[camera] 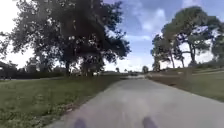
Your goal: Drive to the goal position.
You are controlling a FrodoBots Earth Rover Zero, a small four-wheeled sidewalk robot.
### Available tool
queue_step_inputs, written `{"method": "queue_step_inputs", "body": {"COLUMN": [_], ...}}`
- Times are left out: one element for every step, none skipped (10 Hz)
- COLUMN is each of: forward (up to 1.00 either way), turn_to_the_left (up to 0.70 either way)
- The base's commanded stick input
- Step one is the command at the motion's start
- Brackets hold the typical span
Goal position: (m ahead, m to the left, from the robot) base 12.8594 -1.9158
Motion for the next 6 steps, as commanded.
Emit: {"method": "queue_step_inputs", "body": {"forward": [0.69, 0.69, 0.69, 0.69, 0.69, 0.69], "turn_to_the_left": [0.03, 0.03, 0.03, 0.03, 0.03, 0.03]}}
